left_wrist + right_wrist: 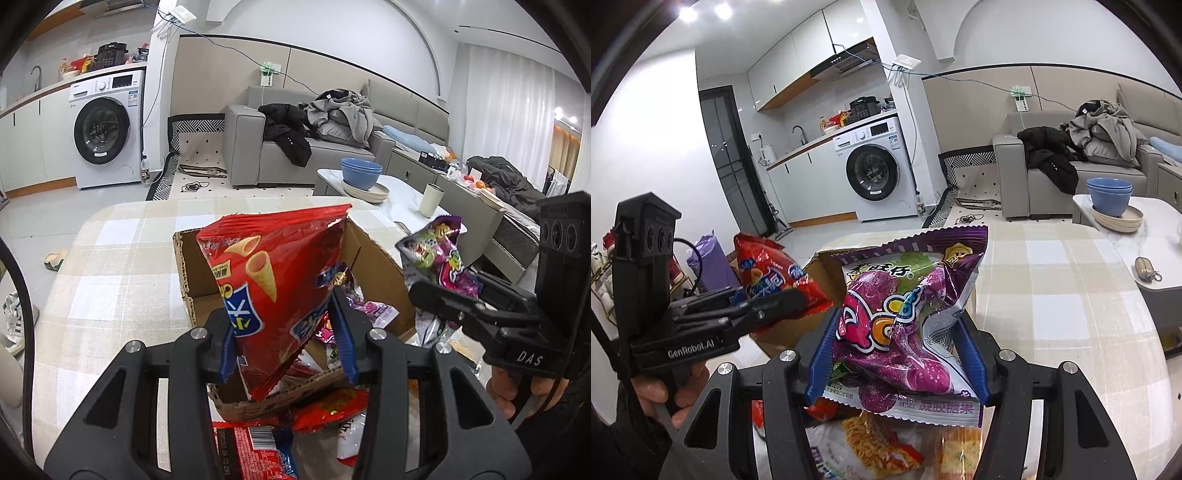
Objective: Organize snacks
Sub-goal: 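Lift and carry both held bags over the cardboard box with both tools, then open both tools to drop the bags into the box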
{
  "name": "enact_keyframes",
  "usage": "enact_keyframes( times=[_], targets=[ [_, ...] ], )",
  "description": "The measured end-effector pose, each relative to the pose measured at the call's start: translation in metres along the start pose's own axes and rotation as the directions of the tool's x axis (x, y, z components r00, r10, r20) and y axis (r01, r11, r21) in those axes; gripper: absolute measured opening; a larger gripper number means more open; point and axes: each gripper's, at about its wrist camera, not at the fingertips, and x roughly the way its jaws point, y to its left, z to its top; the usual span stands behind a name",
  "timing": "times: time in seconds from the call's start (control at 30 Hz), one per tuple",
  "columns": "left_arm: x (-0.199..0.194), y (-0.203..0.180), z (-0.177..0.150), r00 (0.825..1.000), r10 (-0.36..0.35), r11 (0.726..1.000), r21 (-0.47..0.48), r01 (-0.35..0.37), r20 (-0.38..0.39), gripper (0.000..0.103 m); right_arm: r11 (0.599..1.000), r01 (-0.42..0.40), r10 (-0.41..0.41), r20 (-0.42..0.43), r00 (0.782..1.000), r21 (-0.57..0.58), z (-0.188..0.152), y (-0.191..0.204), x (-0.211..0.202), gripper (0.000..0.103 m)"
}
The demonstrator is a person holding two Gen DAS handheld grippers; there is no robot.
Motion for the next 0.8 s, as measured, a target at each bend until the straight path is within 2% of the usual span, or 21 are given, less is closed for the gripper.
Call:
enact_keyframes(
  times=[0.27,0.4,0.63,0.73,0.8],
  targets=[
    [0.024,0.007,-0.006,1.000,0.014,1.000,-0.012,-0.014,-0.017,0.040,0.999,-0.010,0.010,-0.002,1.000,-0.050,0.004,0.012,0.011,0.061],
    [0.033,0.007,-0.009,0.999,0.024,1.000,-0.008,-0.024,-0.022,0.040,0.999,-0.012,0.011,-0.012,1.000,-0.035,0.006,0.013,0.022,0.061],
    [0.051,0.009,-0.013,0.999,0.038,0.999,-0.009,-0.039,-0.034,0.040,0.997,0.009,-0.012,-0.032,0.999,-0.072,0.008,0.019,0.036,0.062],
    [0.057,0.010,-0.014,0.999,0.037,0.999,0.000,-0.037,-0.037,0.040,0.998,0.006,-0.009,-0.047,0.999,-0.061,0.008,0.018,0.039,0.070],
    [0.059,0.007,-0.015,0.998,0.042,0.999,0.010,-0.041,-0.041,0.041,0.999,0.000,-0.002,-0.044,0.999,-0.052,0.011,0.017,0.038,0.082]
  ],
)
